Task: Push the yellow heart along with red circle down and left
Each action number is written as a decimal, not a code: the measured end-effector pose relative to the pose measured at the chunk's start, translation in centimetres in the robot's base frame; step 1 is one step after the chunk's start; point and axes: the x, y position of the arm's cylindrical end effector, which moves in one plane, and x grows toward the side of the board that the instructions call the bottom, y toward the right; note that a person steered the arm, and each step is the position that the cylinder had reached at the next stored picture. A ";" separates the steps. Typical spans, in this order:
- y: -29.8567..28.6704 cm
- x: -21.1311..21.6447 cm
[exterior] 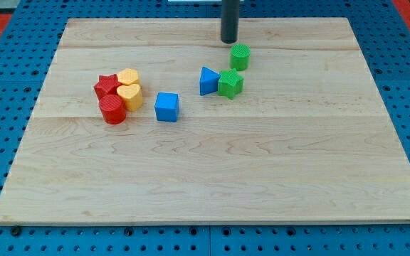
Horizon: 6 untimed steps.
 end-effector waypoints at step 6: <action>-16.4 17.8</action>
